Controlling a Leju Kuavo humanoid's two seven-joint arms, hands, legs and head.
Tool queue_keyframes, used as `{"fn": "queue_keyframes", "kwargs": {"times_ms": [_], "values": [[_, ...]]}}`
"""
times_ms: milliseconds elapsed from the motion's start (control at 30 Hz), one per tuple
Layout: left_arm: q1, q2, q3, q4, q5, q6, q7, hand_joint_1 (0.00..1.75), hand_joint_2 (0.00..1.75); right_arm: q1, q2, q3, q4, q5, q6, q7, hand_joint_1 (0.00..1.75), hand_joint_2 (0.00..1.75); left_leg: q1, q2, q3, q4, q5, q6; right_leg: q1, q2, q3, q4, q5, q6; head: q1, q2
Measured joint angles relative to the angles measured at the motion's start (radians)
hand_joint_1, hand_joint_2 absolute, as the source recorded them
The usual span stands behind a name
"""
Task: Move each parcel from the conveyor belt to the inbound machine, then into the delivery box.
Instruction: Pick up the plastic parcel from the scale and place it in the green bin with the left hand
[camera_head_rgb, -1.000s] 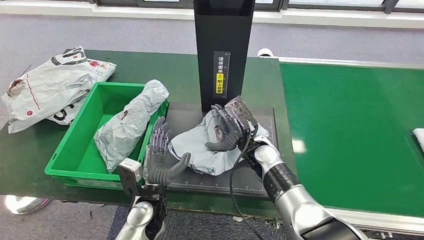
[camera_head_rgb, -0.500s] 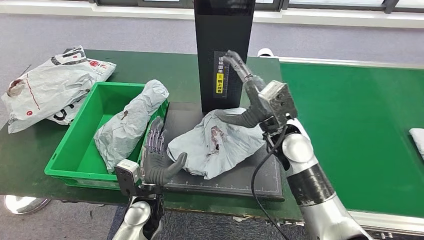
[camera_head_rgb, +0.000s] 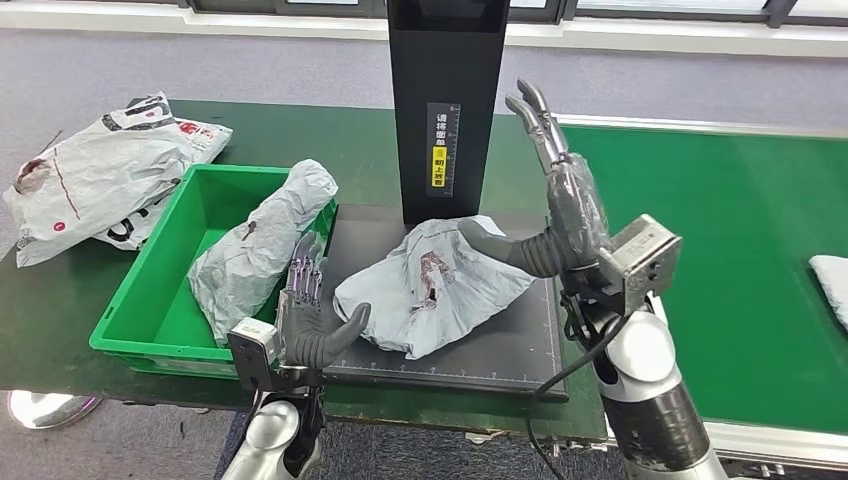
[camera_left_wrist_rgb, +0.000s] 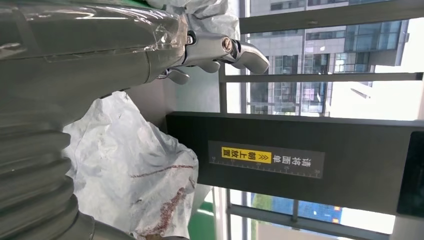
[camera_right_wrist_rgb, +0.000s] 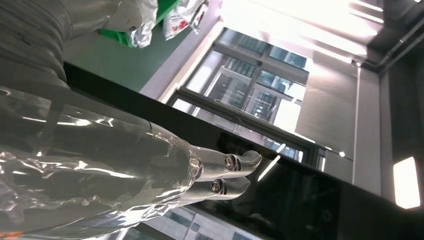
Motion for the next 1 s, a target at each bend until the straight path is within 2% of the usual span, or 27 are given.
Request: {"fn": "queue_keyframes", "kwargs": {"times_ms": [167,400,500,567,667,733,867,1000], "values": [[-0.004,0.000,-0.001,-0.014,-0.164,0.056,0.056,0.00,1.75,0.169,0.005,-0.029,-0.062,-0.080,-0.028,-0.020,0.00,1.75,0.000,0.000,0.000,0.000,-0.001,0.001,0.000,0.000,0.001,0.000,0.000,0.000,0.000,0.000],[-0.010,-0.001,-0.004,-0.020,-0.209,0.067,0.077,0.00,1.75,0.225,0.014,-0.033,-0.055,-0.107,-0.026,-0.018,0.00,1.75,0.000,0.000,0.000,0.000,-0.001,0.001,0.000,0.000,0.000,0.000,-0.001,0.000,0.000,0.000],[-0.028,0.001,-0.024,-0.020,-0.394,0.086,0.161,0.00,1.75,0.230,0.026,-0.035,-0.011,-0.171,-0.011,0.010,0.00,1.75,0.000,0.000,0.000,0.000,-0.001,0.001,0.000,0.000,0.000,0.000,-0.001,0.000,0.000,0.000],[-0.059,0.006,-0.053,-0.019,-0.582,0.077,0.257,0.00,1.75,0.231,0.039,-0.035,0.047,-0.192,0.001,-0.018,0.00,1.75,0.000,0.000,0.000,0.000,-0.001,0.001,0.000,-0.001,0.001,0.000,0.000,0.000,0.000,0.000],[-0.123,0.014,-0.103,-0.005,-0.855,0.003,0.406,0.00,1.75,0.226,0.064,-0.040,0.117,-0.191,0.025,-0.056,0.00,1.75,0.000,0.000,0.000,0.000,0.000,0.001,0.000,-0.001,0.001,0.000,0.000,0.000,0.000,0.000],[-0.173,0.016,-0.135,0.024,-0.986,-0.069,0.465,0.00,1.75,0.218,0.083,-0.051,0.154,-0.181,0.038,-0.054,0.00,1.75,0.000,0.000,0.000,0.000,0.000,0.000,0.000,0.000,0.001,0.000,0.001,0.000,0.000,0.000],[-0.286,0.010,-0.205,0.155,-1.131,-0.202,0.502,0.00,1.75,0.197,0.129,-0.088,0.199,-0.153,0.052,-0.034,0.00,1.75,0.000,0.000,0.001,0.000,0.001,0.000,0.000,-0.001,0.001,0.000,0.001,0.000,0.000,0.000],[-0.411,-0.020,-0.273,0.374,-1.189,-0.270,0.484,0.00,1.75,0.192,0.171,-0.137,0.205,-0.133,0.044,0.000,0.00,1.75,0.000,0.000,0.001,0.000,0.001,0.000,0.000,0.000,0.001,0.000,0.001,0.000,0.000,0.000]]}}
